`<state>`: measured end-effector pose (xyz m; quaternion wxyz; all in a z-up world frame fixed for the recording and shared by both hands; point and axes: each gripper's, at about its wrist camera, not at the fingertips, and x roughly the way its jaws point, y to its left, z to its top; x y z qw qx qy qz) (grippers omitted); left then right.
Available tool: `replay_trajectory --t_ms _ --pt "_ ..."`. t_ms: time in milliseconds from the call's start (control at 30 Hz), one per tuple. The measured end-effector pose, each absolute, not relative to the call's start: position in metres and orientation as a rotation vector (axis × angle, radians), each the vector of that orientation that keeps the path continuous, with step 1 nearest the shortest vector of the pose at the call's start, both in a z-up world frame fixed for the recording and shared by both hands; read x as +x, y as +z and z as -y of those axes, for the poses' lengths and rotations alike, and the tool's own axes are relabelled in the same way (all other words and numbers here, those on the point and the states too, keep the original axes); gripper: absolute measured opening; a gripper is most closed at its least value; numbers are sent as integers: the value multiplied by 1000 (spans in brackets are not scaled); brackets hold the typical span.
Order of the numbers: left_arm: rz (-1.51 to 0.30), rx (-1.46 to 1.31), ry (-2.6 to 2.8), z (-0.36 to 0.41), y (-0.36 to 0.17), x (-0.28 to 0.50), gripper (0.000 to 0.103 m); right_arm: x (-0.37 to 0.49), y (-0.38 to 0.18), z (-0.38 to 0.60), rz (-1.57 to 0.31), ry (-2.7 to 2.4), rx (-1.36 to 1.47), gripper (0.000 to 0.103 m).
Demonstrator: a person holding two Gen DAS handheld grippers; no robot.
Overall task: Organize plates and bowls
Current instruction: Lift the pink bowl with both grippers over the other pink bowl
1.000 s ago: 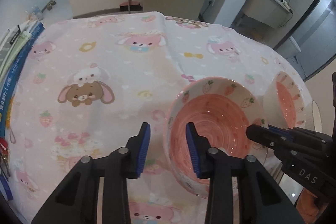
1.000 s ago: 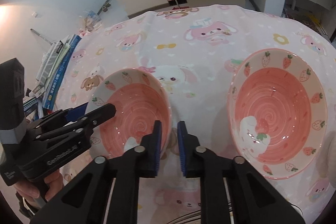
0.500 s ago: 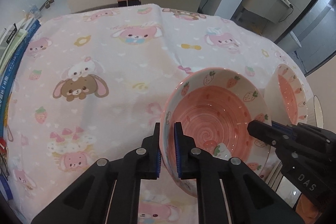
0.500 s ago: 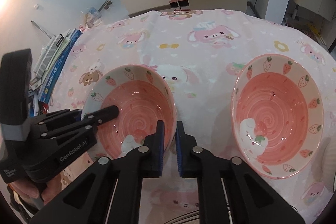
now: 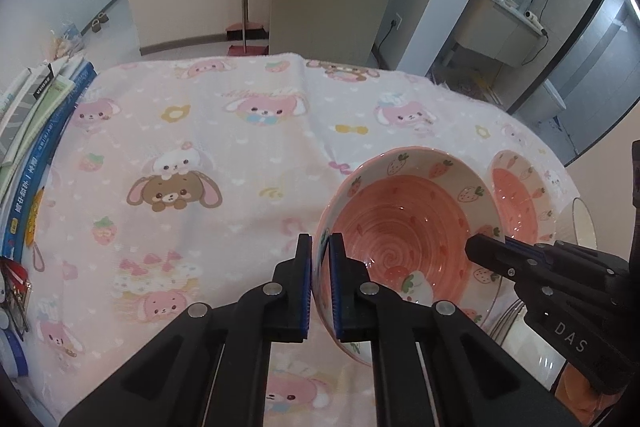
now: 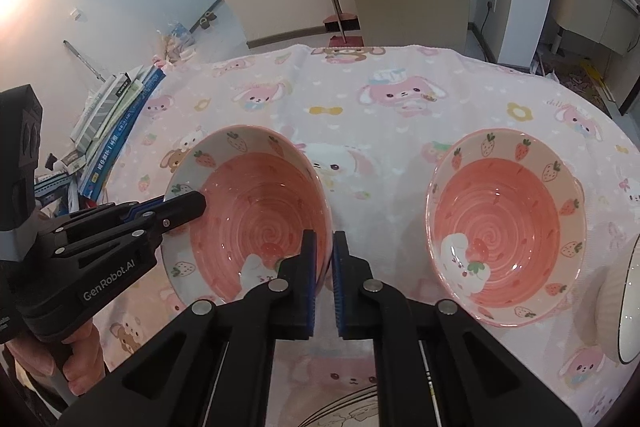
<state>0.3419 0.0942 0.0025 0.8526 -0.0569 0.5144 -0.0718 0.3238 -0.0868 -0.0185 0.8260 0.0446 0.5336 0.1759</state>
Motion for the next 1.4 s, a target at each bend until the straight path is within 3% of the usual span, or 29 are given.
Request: replay_trajectory --t_ms 300,633,967,1400 --pt "-973 -115 -146 -85 46 318 9 308 20 101 -1049 416 123 7" --pt "-914 -35 -163 -24 76 316 9 305 43 142 -1016 408 158 7" --pt "-909 -3 -224 46 78 332 9 309 52 213 -956 318 214 7" --pt "-951 -18 -234 57 45 348 9 331 25 227 -1032 266 184 7"
